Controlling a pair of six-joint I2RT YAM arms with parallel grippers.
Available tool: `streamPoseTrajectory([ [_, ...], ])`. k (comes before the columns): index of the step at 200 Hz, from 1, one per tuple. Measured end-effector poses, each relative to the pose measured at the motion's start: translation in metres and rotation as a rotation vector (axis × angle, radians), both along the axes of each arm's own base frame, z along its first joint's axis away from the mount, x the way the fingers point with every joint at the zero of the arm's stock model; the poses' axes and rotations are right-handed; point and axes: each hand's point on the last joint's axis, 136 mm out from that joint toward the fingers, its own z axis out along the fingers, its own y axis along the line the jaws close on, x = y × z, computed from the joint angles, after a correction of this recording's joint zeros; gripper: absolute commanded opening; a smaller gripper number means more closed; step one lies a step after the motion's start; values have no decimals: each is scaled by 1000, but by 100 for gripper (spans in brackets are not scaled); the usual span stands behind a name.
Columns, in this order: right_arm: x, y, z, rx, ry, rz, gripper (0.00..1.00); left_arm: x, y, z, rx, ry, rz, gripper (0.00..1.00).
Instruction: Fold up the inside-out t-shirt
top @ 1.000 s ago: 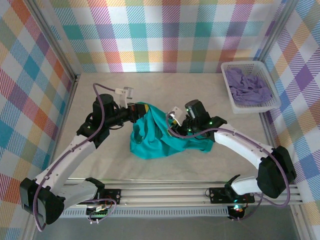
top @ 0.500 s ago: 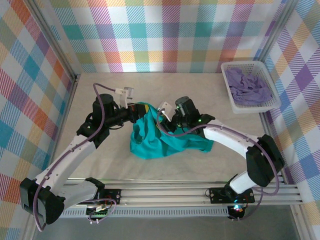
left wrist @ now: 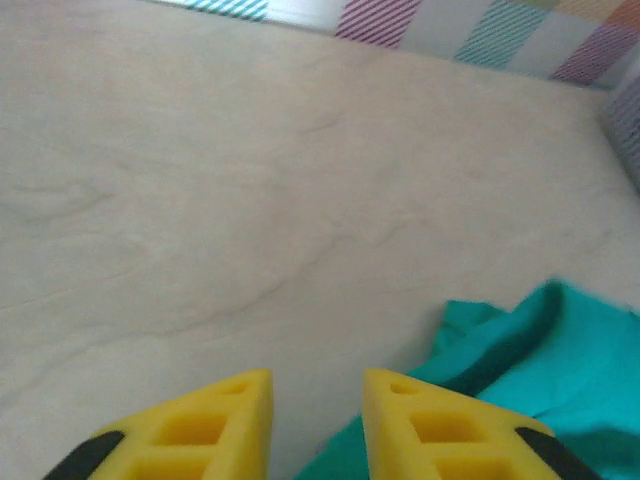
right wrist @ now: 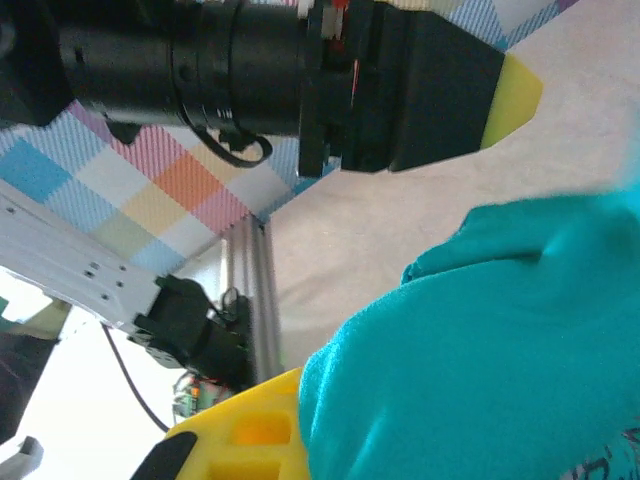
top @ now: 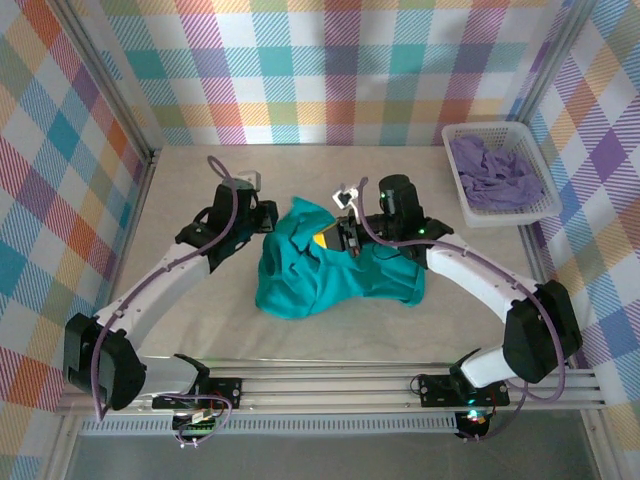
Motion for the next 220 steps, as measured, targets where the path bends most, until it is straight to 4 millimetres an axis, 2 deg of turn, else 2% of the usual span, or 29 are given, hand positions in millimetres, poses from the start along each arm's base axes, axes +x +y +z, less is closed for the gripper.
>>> streamPoseTrajectory([
  [18, 3, 0, 0, 15, 52, -3, 0, -19, 7, 0, 14, -11, 3, 53],
  [33, 6, 0, -5, 13, 94, -5, 0, -43, 1, 8, -8, -46, -53, 55],
  [54, 13, 2, -11, 5, 135, -6, 0, -74, -21, 24, -83, -121, -200, 61],
  [74, 17, 1, -12, 3, 146, -12, 0, -85, -43, 25, -104, -137, -310, 67],
  [86, 18, 0, -9, 5, 148, -11, 0, -84, -55, 15, -89, -119, -355, 71],
  [100, 19, 0, -5, 7, 146, -12, 0, -81, -65, -5, -46, -72, -393, 73],
  [125, 19, 0, 0, 13, 140, -5, 0, -72, -73, -34, 37, -11, -418, 73],
  [140, 18, 0, 0, 12, 145, -1, 0, -63, -76, -41, 75, -2, -413, 66],
  [151, 17, 0, 0, 10, 151, 3, 0, -55, -79, -41, 89, -5, -410, 56],
  [169, 15, -1, -3, 1, 153, 11, 0, -44, -87, -38, 91, -19, -411, 32],
  [180, 15, -4, -7, -11, 157, 9, 0, -38, -92, -36, 94, -25, -419, 15],
  [181, 15, -4, -7, -12, 157, 9, 0, -37, -93, -36, 90, -25, -418, 11],
  [190, 15, -7, -10, -23, 159, 6, 0, -34, -97, -34, 76, -30, -425, 0],
  [199, 18, -11, -13, -37, 159, -9, 0, -35, -101, -33, 64, -32, -444, 0],
  [220, 34, -26, -24, -130, 140, -127, 8, -41, -108, -22, -35, -30, -501, 0],
])
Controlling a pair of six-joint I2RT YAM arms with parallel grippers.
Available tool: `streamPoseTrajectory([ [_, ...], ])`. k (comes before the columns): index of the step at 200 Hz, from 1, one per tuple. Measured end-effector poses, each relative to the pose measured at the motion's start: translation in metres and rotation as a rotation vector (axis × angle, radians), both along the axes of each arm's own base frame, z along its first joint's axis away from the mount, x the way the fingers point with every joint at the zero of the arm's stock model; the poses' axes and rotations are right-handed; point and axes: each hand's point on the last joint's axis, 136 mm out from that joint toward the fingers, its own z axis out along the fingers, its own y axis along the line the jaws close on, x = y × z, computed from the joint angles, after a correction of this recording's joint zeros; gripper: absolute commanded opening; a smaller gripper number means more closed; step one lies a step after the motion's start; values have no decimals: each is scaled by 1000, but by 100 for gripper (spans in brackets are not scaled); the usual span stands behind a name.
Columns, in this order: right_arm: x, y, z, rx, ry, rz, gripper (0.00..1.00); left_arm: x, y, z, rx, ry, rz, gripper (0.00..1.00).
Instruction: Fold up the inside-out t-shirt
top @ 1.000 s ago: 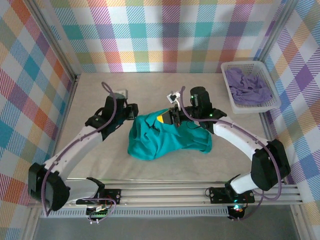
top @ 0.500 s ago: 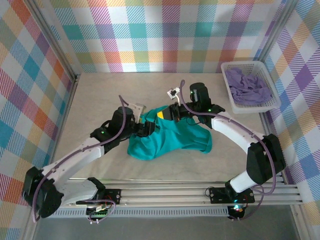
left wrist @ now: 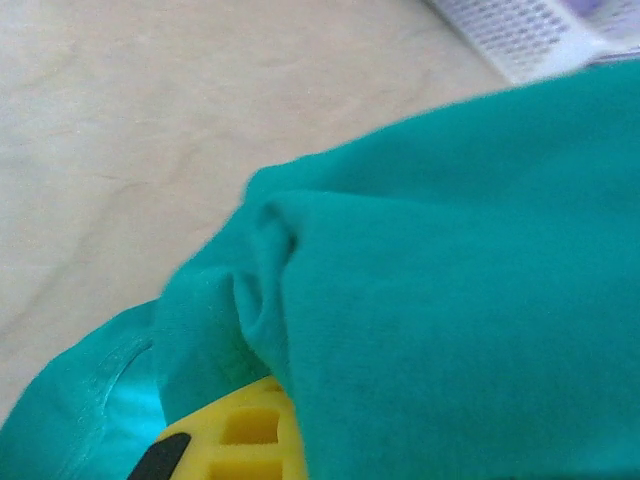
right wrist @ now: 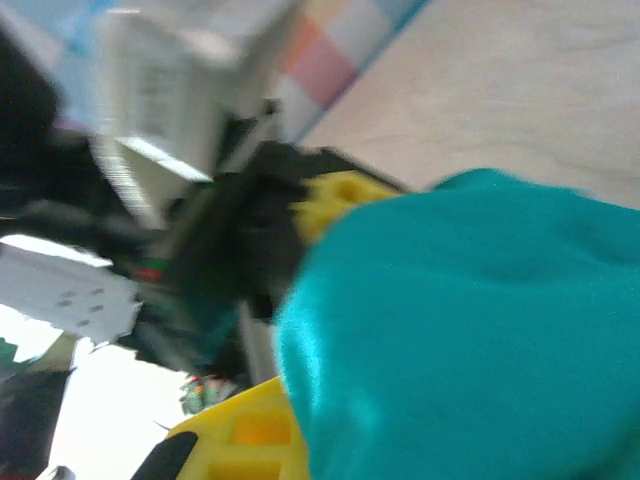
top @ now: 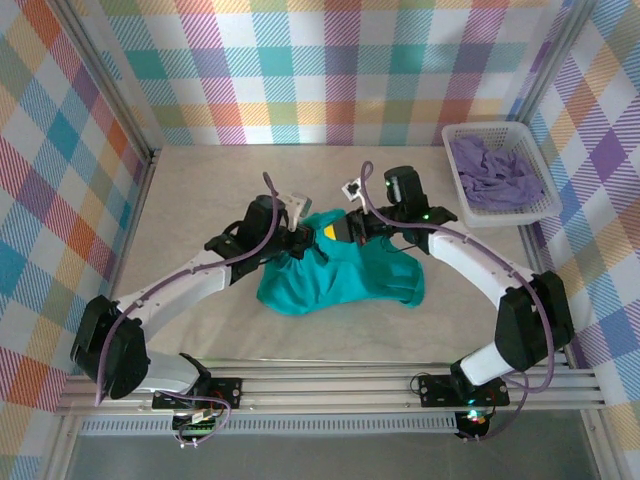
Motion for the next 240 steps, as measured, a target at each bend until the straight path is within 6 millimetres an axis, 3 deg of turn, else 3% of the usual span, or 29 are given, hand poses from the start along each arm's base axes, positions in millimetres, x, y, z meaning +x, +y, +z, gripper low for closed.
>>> streamPoseTrajectory([
  [36, 36, -26, -16, -219, -93, -232, 22, -36, 0, 47, -290, 7, -140, 0],
  [67, 41, -42, -26, -370, -179, -320, 37, -58, -2, 76, -405, -4, -218, 0],
  [82, 32, -48, -16, -392, -253, -330, 43, -60, -2, 79, -419, 1, -219, 0],
  [99, 6, -52, 4, -381, -370, -310, 46, -59, -1, 77, -418, 13, -211, 0],
  [127, -44, -41, 31, -301, -541, -194, 49, -59, 0, 73, -411, 27, -196, 0],
  [145, -54, -31, 33, -268, -569, -134, 49, -58, 0, 72, -408, 30, -191, 0],
  [178, -41, -10, 5, -292, -527, -75, 43, -58, 1, 72, -407, 30, -191, 0],
  [199, -29, 1, -10, -324, -502, -56, 24, -58, 1, 71, -405, 30, -187, 0],
  [220, -25, 5, -9, -321, -499, -55, 6, -56, 3, 68, -395, 34, -168, 0],
  [240, -26, 1, -2, -283, -481, -56, 0, -53, 6, 67, -385, 32, -144, 0],
])
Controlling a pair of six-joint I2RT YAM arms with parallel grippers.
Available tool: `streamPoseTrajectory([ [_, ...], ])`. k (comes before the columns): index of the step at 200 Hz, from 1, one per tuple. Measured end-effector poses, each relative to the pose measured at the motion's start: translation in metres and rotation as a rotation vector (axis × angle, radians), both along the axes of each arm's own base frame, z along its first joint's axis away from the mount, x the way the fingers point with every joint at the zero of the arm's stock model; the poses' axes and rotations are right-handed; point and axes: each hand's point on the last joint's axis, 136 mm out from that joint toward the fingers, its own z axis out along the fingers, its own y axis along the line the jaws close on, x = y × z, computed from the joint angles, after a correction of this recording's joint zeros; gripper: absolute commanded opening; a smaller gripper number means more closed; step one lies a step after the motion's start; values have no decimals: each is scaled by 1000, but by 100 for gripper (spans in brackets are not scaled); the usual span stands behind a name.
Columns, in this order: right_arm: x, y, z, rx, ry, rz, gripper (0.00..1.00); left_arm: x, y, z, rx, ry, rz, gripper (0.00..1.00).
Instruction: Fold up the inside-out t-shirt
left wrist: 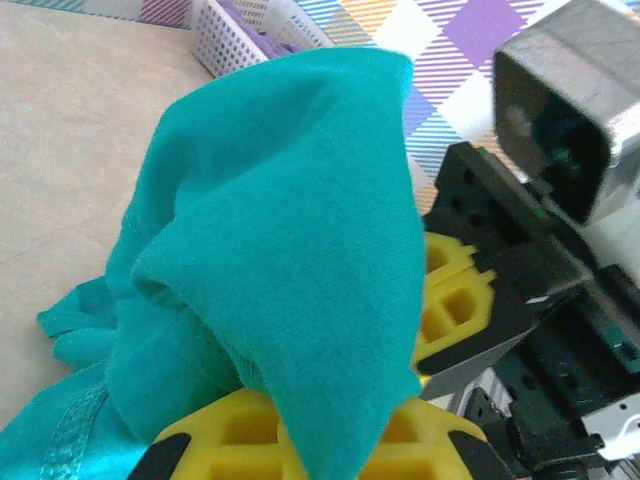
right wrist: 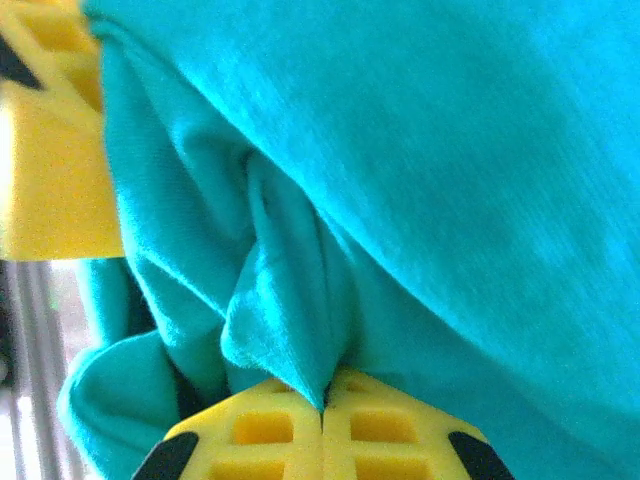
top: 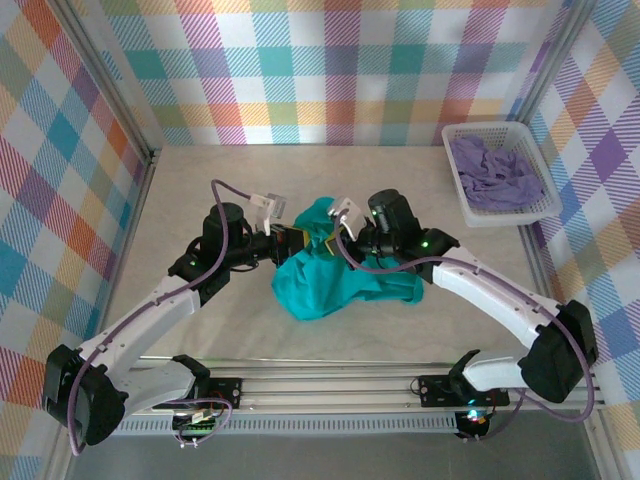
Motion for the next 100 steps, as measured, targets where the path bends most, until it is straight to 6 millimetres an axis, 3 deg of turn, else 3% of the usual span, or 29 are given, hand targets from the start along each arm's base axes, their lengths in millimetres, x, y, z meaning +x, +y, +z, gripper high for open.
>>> streamPoseTrajectory([
  [38, -7, -24, 28, 195, 62, 34, 0, 9, 12, 3, 15, -14, 82, 0],
  [64, -17, -20, 44, 315, 104, 117, 0, 15, 20, -5, 43, 8, 142, 3],
  [83, -27, -13, 50, 372, 143, 192, 0, 17, 23, -9, 57, 16, 161, 8],
  [100, -28, -8, 54, 407, 165, 233, 0, 17, 25, -12, 77, 16, 169, 25],
])
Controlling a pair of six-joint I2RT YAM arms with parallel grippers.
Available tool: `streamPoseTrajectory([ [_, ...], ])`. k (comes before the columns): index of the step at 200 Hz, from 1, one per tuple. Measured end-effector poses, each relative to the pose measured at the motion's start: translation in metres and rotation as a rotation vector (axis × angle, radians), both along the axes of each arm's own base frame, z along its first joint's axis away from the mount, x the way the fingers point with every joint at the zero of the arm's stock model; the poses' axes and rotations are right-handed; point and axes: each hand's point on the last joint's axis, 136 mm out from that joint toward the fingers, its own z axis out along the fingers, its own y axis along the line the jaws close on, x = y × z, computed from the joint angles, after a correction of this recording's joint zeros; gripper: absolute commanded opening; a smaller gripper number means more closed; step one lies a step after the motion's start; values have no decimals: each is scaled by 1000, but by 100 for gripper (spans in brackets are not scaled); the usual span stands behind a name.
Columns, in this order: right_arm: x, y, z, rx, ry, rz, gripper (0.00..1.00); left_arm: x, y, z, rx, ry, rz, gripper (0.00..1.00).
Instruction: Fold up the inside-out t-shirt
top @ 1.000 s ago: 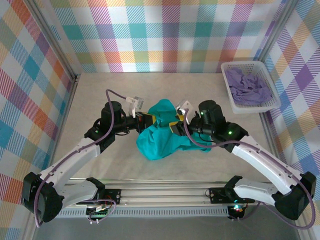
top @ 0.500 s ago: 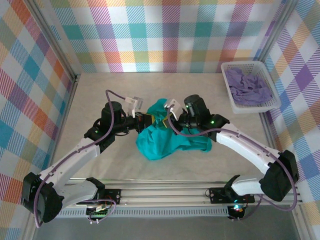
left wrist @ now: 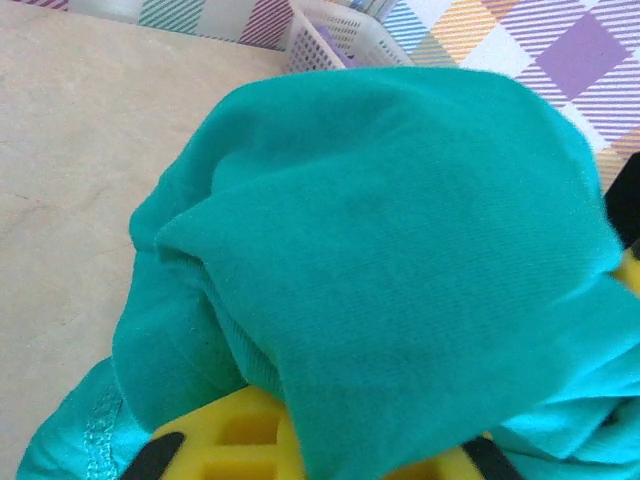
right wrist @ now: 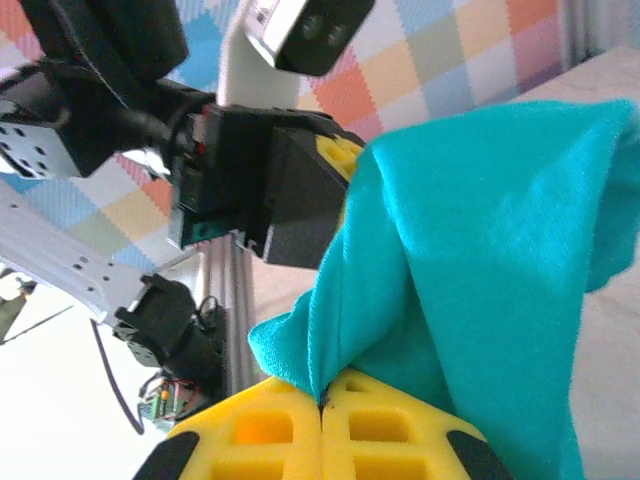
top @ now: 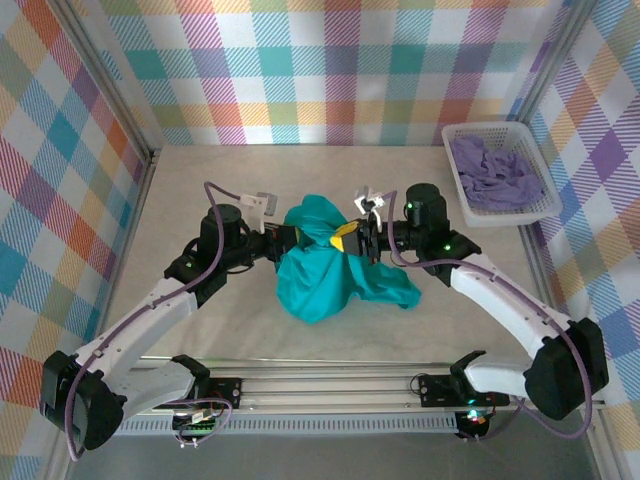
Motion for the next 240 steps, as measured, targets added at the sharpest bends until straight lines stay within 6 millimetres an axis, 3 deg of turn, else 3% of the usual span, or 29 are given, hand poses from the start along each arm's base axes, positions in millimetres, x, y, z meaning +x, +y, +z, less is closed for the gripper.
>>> streamPoseTrajectory([
  [23, 0, 5, 0, 21, 23, 34, 0, 2, 8, -5, 41, -3, 41, 43],
  [42, 0, 6, -5, 16, 39, 43, 0, -3, 14, -4, 106, -45, 72, 51],
  [109, 5, 4, 5, 5, 25, 56, 0, -28, 10, 3, 276, -178, 49, 52],
  [139, 1, 4, 5, -1, 31, 84, 0, -16, -1, 2, 339, -197, 30, 57],
  [163, -3, 3, 3, -10, 30, 105, 0, -3, -14, -11, 405, -195, -14, 60],
  [176, -4, 3, 2, -16, 30, 110, 0, 2, -25, -19, 426, -185, -59, 52],
  [206, 3, -3, -9, -75, 39, 62, 2, 9, -44, -31, 444, -161, -131, 0],
  [225, 20, -16, -25, -179, 43, -95, 9, 1, -49, -24, 395, -146, -164, 0],
  [240, 33, -30, -35, -264, 31, -225, 16, -9, -50, -8, 303, -123, -191, 0],
])
